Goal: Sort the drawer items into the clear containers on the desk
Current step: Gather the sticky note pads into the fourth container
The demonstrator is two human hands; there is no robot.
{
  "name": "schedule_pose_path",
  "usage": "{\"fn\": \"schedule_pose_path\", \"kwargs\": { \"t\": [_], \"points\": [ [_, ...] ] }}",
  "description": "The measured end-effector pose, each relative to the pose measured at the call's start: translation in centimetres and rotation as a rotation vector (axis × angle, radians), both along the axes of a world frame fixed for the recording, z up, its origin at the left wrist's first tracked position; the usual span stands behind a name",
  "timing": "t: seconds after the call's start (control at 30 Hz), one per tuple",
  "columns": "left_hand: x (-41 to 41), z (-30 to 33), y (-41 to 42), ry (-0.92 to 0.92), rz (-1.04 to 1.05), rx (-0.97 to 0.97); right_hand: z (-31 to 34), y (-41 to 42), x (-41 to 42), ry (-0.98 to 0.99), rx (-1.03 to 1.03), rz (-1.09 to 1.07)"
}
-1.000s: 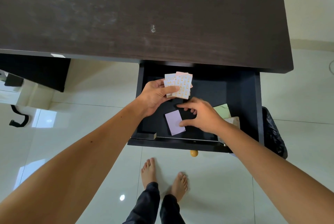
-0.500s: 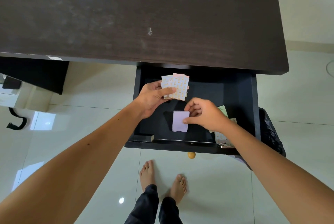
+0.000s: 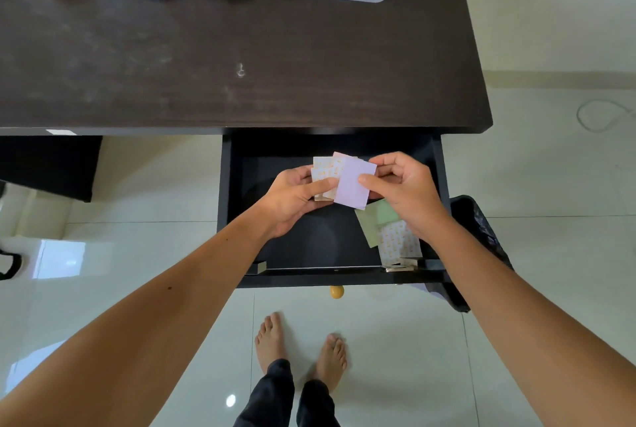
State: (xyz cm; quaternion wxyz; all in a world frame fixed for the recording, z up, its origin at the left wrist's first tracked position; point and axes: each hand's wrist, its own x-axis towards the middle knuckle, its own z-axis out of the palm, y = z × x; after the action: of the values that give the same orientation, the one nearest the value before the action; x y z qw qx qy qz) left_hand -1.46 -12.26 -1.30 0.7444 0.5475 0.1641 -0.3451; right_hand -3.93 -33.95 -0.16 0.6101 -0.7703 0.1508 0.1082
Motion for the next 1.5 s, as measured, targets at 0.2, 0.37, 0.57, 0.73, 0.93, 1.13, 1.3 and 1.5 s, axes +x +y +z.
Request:
{"fn": "schedule_pose_path", "kwargs": {
  "t": [0.2,0.37,0.57,0.73,0.93,1.13,1.3,1.5],
  "points": [
    [-0.2,-0.2,-1.0,-0.011,-0.038,-0.021,-0.4,-0.5,-0.4,-0.035,-0.052,-0.047],
    [-0.6,-0.4,-1.7,-0.011,-0.048,0.027,-0.2,-1.1,-0.8,-0.045,-0.109,0.005],
    [-0.5,-0.8,-1.2,0.002,0.016,0.114,0.8,-3.7,-0.8,0.051,-0.314,0.357],
    [-0.3,-0.8,-0.1,0.023,0.053,0.091,0.0,-3.3,-0.3,0.121,-0.656,0.859],
    [-0.2,-1.0,0.5,0.035,0.049,0.092,-1.0,-2.8,0.7,0.106,-0.860,0.997],
    [0.0,-1.3,1.1,0.031,0.058,0.097,-1.2,-2.7,1.7,0.137,-0.850,0.961],
    [-0.1,-1.5,1.5,0.035,0.070,0.098,-1.3,-2.7,1.5,0.140,-0.821,0.970],
    [-0.4,-1.5,1.7,0.030,0.070,0.102,-0.6,-2.9,1.2,0.223,-0.704,0.926]
  ]
}}
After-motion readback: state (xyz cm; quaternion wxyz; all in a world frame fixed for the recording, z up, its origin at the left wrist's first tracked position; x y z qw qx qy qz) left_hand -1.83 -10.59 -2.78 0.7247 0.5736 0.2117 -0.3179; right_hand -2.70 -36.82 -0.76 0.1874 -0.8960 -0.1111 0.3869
